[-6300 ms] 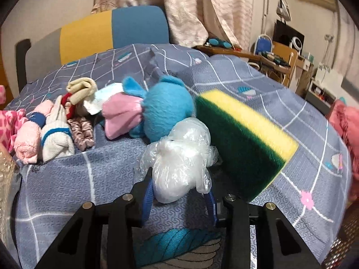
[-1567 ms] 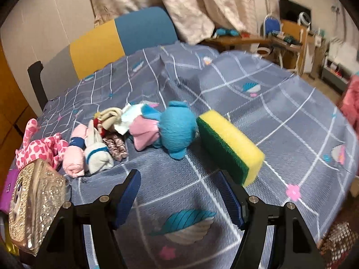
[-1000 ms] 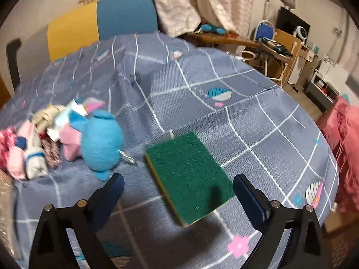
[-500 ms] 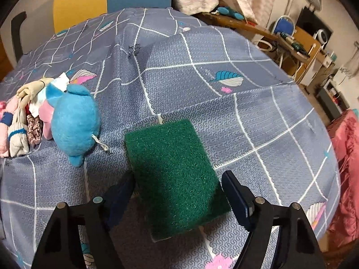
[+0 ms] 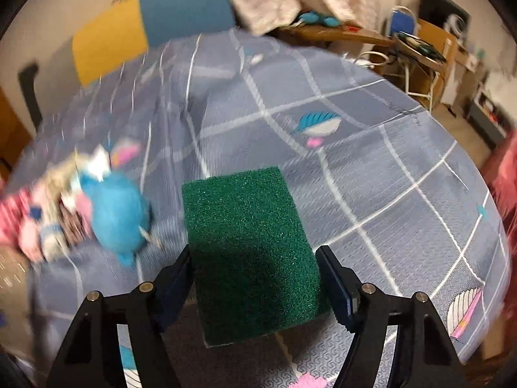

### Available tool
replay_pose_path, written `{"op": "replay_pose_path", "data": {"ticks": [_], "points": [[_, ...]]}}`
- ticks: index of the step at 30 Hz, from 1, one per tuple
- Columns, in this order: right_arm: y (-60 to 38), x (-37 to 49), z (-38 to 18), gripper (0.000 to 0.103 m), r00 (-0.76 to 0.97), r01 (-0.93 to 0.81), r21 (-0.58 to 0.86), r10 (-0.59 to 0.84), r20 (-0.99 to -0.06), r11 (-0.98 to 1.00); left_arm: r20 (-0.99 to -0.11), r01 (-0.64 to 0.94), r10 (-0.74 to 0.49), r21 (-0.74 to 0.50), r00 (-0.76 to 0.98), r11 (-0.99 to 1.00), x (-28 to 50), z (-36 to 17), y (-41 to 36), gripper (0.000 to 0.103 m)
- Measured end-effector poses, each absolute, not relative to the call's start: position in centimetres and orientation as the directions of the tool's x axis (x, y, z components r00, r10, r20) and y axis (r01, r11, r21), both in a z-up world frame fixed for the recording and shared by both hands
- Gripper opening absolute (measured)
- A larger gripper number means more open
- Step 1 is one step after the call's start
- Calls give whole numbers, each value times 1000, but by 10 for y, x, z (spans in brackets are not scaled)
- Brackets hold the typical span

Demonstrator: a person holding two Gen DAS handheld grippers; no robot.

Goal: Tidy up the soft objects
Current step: 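Grasp the blue plush toy with the left tool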

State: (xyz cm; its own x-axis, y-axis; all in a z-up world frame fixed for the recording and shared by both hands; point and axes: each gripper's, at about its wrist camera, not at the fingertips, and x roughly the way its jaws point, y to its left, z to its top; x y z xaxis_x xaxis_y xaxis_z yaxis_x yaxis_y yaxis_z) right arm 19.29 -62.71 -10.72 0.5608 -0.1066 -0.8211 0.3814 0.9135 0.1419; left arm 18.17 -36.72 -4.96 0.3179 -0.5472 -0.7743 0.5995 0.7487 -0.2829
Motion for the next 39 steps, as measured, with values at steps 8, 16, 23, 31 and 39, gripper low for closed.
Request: {"op": "replay_pose_path", "data": {"ticks": [8,16,23,31,39], "points": [[-637,187,-99,74,606,399,279,-23,-795,873,-825,474,-467,-289,317,832,245,-84,-424,78],[-630,189,-96,74,622,373,281,-14,-783,884,-835,524,-299,-15,461,851,277,-105,-473,85],[-629,191,-97,74,618,376,261,-31,-785,889,-846,572,-288,24,449,820,294,-119,-493,89],[-627,193,-100,74,610,374,236,-46,-791,897,-827,627,-260,137,499,767,287,-128,-505,84],[-629,192,-99,74,617,385,235,-60,-784,893,-808,652,-318,105,496,751,275,-120,-497,39]]}}
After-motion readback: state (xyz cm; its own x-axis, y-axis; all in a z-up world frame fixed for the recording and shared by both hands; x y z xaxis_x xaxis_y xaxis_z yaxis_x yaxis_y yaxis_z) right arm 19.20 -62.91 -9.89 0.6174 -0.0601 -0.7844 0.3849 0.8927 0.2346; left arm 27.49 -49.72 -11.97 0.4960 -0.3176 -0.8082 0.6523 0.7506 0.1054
